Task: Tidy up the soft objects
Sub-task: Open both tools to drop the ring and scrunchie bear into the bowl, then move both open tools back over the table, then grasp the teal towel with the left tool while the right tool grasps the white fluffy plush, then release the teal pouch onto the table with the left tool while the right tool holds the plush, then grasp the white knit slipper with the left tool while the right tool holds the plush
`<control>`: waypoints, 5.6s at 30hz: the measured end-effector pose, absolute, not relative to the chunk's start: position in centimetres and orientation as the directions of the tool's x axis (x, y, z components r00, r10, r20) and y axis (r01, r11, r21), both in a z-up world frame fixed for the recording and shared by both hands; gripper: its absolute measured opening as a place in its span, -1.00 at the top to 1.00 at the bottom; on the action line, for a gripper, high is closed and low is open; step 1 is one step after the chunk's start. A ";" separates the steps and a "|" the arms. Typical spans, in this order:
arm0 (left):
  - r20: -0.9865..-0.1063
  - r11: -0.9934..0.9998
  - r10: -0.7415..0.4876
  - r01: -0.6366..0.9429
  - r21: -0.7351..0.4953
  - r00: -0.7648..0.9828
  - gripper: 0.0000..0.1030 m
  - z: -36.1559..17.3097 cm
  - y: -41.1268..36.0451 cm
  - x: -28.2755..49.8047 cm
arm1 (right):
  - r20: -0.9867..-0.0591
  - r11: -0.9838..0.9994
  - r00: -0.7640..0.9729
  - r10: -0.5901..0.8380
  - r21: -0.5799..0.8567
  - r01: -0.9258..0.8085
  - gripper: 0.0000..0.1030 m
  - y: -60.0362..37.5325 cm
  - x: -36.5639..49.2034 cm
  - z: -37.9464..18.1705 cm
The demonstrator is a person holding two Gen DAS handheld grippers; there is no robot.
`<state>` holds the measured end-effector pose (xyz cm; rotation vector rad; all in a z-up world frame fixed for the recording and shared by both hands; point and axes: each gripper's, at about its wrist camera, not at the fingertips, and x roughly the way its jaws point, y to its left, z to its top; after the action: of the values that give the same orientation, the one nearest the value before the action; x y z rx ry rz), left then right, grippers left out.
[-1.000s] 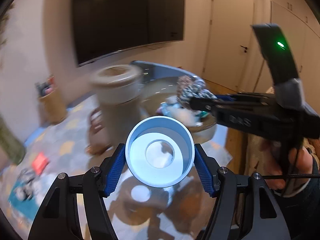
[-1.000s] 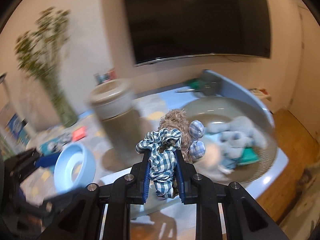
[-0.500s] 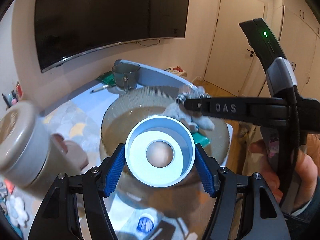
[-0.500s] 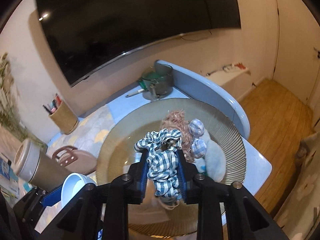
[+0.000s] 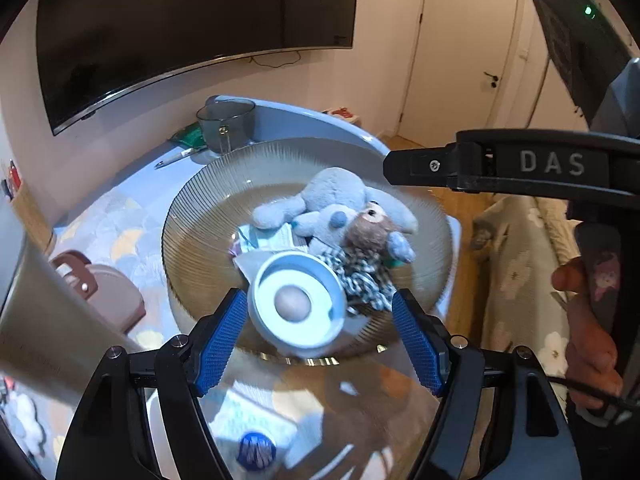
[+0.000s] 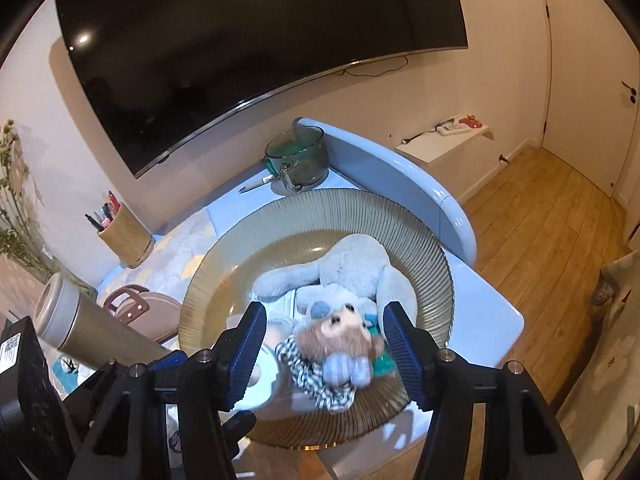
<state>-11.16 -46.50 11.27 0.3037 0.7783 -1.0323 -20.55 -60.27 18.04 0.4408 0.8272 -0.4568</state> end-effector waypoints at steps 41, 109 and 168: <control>-0.744 0.971 -0.239 0.170 -0.169 0.624 -0.43 3.5 1.9 -3.0 | -0.848 0.979 0.491 0.201 0.190 -0.073 -0.15 -22.5 -7.5 7.3; -0.750 0.821 -0.321 0.565 0.084 0.578 -0.41 4.6 -8.0 7.4 | -0.878 0.984 0.454 0.152 0.091 -0.153 -0.14 -19.9 2.7 2.5; -0.737 0.865 -0.303 0.498 0.054 0.605 0.04 3.6 -5.3 -2.2 | -0.874 0.959 0.398 0.279 0.274 -0.071 -0.15 -22.6 -5.9 3.9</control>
<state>-2.24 -5.28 3.63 0.2655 0.7960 -0.4695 -5.87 -22.62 3.90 0.2054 1.1416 0.2238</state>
